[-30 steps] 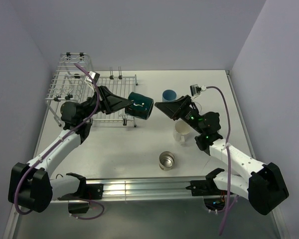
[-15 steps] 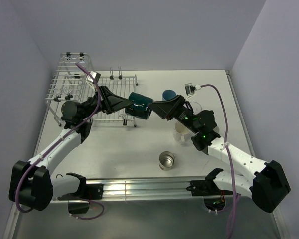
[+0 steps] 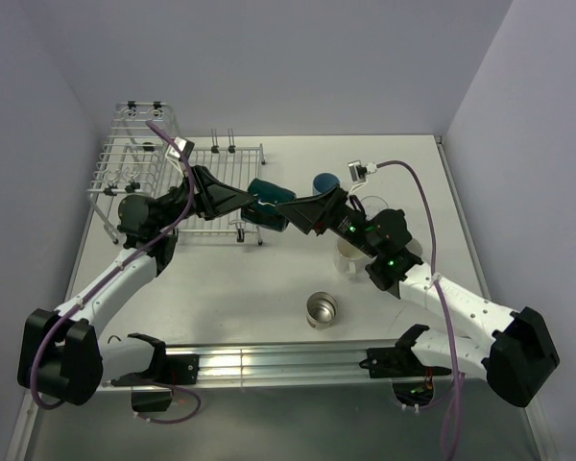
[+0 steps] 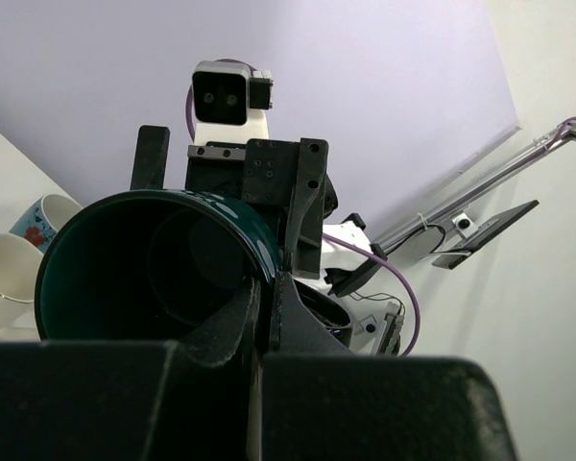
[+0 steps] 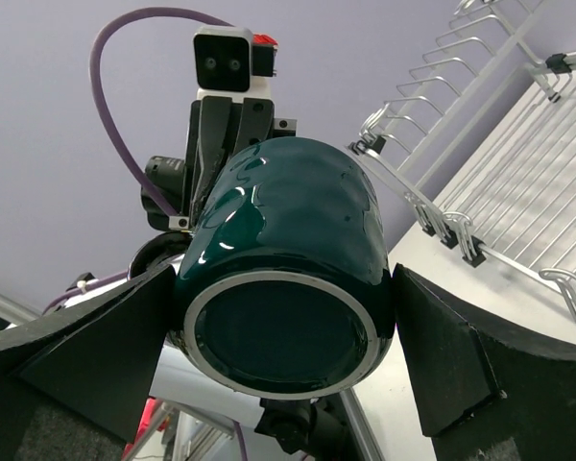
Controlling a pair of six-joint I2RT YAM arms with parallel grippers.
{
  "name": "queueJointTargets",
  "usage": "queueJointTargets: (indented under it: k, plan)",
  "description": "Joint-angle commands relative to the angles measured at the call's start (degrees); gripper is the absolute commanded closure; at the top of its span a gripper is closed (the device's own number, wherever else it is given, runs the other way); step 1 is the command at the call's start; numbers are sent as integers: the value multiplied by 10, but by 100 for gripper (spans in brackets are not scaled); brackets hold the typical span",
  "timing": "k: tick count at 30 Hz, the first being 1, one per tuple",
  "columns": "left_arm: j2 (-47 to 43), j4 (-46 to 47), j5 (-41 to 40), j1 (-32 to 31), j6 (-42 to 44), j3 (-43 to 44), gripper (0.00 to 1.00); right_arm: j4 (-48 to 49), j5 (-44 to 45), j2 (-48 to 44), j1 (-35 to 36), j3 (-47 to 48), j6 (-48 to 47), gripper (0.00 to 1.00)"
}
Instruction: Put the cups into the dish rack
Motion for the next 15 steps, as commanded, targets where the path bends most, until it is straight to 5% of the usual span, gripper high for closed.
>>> queueJointTargets:
  k: [1, 10, 15]
  plan:
    - [-5, 66, -14, 0, -9, 27, 100, 9, -8, 7, 6, 16, -14, 0]
    - [-5, 67, -14, -1, -3, 18, 100, 19, -32, 22, 9, 21, 12, 3]
    - [-9, 59, -15, -1, 4, 18, 100, 30, -54, 35, 10, 28, 36, 36]
